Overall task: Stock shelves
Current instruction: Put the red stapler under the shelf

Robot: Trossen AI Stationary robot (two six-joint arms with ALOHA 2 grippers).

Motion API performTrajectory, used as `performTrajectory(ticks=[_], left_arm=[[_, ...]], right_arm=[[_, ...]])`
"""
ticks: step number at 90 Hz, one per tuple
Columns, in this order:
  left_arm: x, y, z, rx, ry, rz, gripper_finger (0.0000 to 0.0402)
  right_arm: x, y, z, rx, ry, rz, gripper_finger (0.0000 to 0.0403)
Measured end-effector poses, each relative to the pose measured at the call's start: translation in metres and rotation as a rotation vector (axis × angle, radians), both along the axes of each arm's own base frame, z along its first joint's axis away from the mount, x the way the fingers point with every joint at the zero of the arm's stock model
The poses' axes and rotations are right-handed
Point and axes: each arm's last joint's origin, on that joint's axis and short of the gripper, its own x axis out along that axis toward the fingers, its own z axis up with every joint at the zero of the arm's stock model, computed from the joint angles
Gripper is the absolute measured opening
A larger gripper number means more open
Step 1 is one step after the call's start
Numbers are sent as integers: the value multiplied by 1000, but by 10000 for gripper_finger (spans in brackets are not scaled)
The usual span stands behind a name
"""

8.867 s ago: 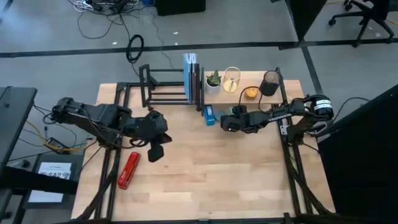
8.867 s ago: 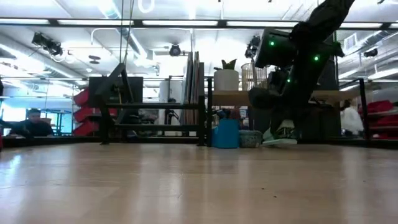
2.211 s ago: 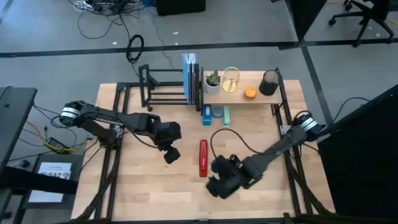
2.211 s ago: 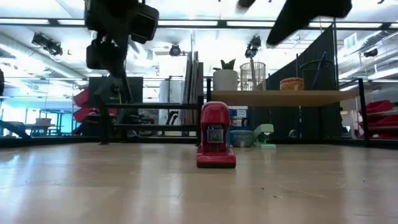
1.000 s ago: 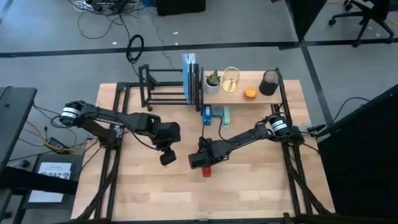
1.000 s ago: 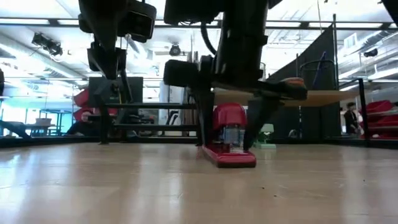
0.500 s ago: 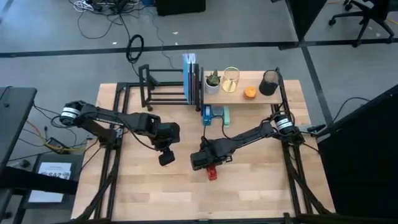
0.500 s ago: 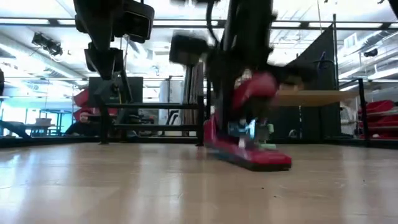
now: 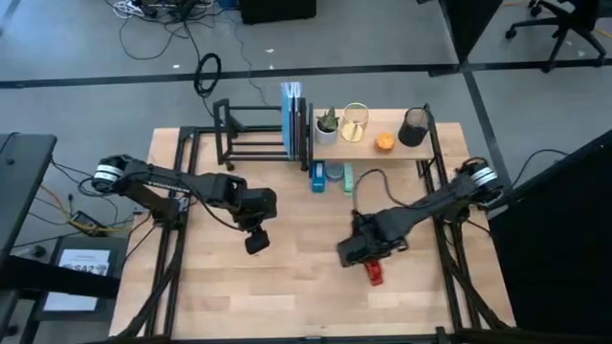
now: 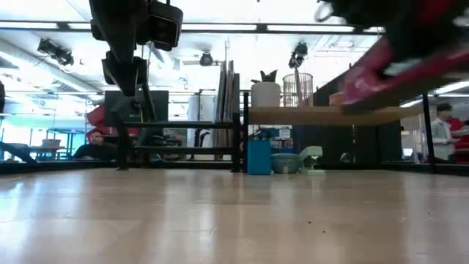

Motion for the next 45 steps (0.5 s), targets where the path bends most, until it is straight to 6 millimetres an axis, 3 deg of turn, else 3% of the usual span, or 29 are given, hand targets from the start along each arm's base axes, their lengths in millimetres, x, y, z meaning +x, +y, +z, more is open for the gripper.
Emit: performTrajectory(ticks=[10, 21, 45], left_arm=[[0, 0, 0, 0, 1, 2, 238], [0, 0, 0, 0, 4, 18, 238], [1, 1, 0, -9, 14, 85, 238]], right_arm=[[-37, -11, -12, 18, -29, -52, 102], [-61, -43, -36, -2, -53, -125, 102], [-57, -117, -87, -34, -182, -219, 102]])
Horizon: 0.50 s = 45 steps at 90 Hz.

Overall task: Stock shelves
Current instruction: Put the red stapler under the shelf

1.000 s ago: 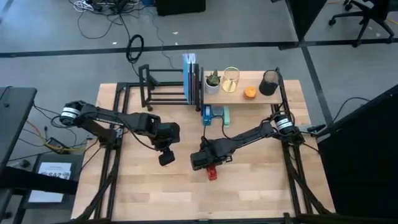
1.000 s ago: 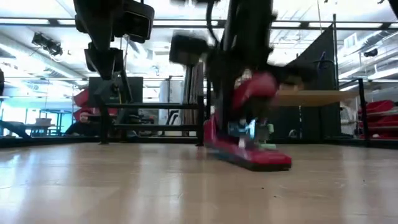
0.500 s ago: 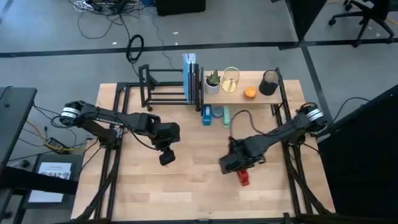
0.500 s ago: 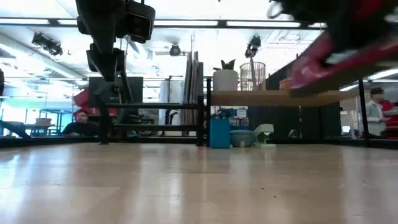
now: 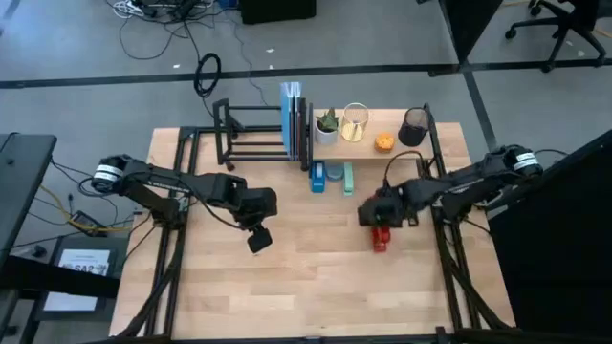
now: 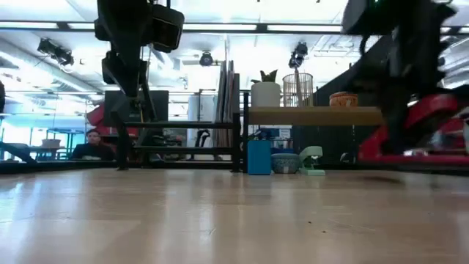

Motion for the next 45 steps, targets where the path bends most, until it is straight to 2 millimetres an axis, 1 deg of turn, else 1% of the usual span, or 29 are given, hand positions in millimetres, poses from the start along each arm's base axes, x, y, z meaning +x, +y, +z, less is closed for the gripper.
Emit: performTrajectory(ticks=[10, 20, 32, 42, 45], left_arm=[[0, 0, 0, -9, 7, 23, 238], [0, 0, 0, -11, 10, 34, 238], [0, 0, 0, -13, 15, 41, 238], [-1, 0, 0, -12, 19, 41, 238], [-1, 0, 0, -12, 19, 41, 238]], right_arm=[[7, -23, -10, -36, 13, -8, 102], [17, -41, -17, -49, -17, -24, 102], [22, -54, -25, -39, -21, -59, 102], [25, -59, -25, -53, -14, -72, 102], [25, -61, -24, -65, -12, -65, 107]])
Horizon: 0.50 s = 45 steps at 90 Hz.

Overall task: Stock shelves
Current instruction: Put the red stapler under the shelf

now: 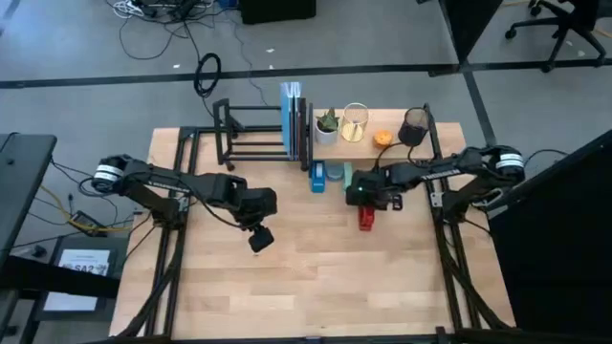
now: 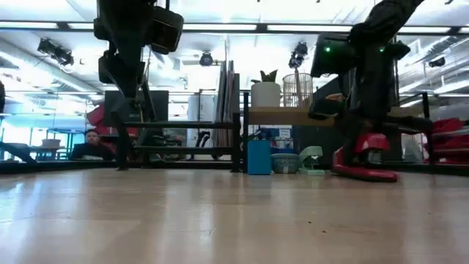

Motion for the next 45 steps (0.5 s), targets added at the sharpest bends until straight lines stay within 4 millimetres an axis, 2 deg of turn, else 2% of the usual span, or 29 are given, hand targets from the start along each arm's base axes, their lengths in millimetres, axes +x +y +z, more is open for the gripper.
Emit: performTrajectory(ticks=[9, 24, 33, 45], left_arm=[[0, 0, 0, 0, 2, 0, 238], [0, 0, 0, 0, 1, 0, 238], [0, 0, 0, 0, 2, 0, 238], [0, 0, 0, 0, 1, 0, 238]], right_arm=[[1, -4, 2, -88, 6, -7, 158], [-2, -3, 7, -84, 4, -3, 232], [-7, 0, 13, -83, 5, 5, 250], [-13, 11, 27, -74, 24, 46, 254]])
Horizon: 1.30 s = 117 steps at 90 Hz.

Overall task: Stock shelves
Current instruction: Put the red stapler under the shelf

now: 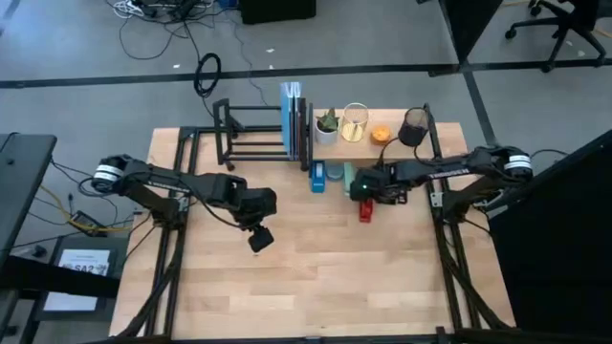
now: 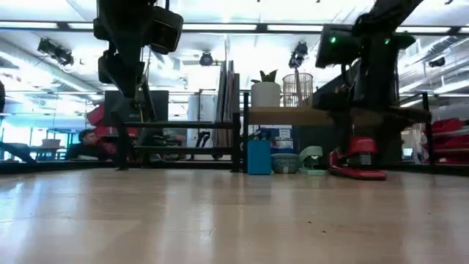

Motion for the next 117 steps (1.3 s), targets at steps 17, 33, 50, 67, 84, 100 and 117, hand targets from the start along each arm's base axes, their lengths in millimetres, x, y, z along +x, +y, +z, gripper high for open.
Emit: performTrajectory(ticks=[17, 33, 50, 67, 84, 100, 117], left_arm=[[0, 0, 0, 0, -1, 0, 238], [0, 0, 0, 5, -4, 2, 238], [1, 0, 0, 8, -9, 4, 238], [1, 0, 0, 10, -9, 4, 238], [1, 0, 0, 10, -8, 3, 238], [1, 0, 0, 11, -8, 1, 238], [1, 0, 0, 12, -9, 0, 238]], right_arm=[[0, 32, 25, 4, -26, 137, 239], [9, 73, 23, 75, -89, 215, 209], [16, 90, 0, 34, -5, 155, 116], [28, 83, -28, 3, 80, 150, 9], [32, 69, -39, -18, 137, 159, 7], [26, 50, -37, -42, 224, 215, 2], [29, 30, -37, -68, 228, 296, 0]])
